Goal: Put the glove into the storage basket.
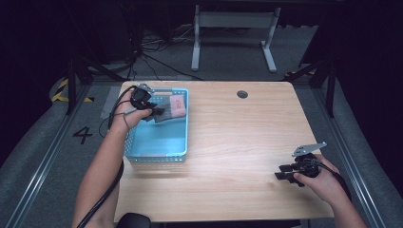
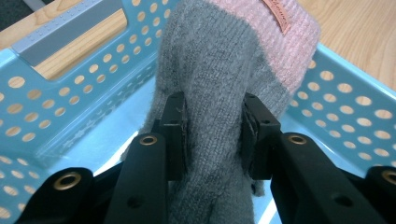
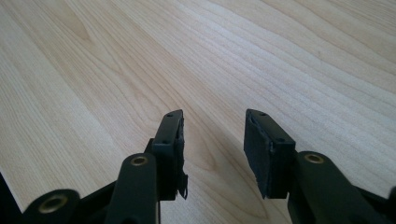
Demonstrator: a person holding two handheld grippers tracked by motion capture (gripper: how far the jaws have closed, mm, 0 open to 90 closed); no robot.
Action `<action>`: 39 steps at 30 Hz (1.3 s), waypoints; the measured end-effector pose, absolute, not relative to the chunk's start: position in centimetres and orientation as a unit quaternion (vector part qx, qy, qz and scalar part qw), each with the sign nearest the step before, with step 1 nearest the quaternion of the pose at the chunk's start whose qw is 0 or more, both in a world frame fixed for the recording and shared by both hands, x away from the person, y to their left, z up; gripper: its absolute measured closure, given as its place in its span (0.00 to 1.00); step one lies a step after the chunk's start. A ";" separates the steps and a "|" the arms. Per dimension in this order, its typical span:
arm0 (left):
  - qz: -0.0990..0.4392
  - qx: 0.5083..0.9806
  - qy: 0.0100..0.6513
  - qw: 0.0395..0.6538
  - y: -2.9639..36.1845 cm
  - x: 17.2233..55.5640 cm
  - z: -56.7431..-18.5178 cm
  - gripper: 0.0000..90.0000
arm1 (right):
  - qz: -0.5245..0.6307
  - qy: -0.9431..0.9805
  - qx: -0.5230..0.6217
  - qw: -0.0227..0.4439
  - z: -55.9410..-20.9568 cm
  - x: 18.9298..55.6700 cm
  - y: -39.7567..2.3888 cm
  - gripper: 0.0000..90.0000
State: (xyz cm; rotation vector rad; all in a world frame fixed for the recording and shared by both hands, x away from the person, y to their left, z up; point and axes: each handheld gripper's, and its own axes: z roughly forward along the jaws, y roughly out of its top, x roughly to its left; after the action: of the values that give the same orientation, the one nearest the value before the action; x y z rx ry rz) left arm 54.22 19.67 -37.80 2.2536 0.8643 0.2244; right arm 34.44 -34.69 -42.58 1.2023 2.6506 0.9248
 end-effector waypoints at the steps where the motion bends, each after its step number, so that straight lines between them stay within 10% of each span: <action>1: 0.086 0.870 0.334 0.352 19.7 54.3 -38.0 0.74 | 0.303 0.867 0.393 0.045 -42.5 34.4 -34.7 0.65; 39: 0.064 0.894 0.359 0.262 17.3 56.8 -41.2 0.72 | 0.307 0.868 0.388 0.047 -42.6 34.1 -34.3 0.63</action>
State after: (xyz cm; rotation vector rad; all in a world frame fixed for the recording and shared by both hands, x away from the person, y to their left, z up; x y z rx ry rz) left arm 56.80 17.28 -41.23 2.4192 0.9703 0.1731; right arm 34.08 -34.32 -42.61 1.1836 2.6463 0.9371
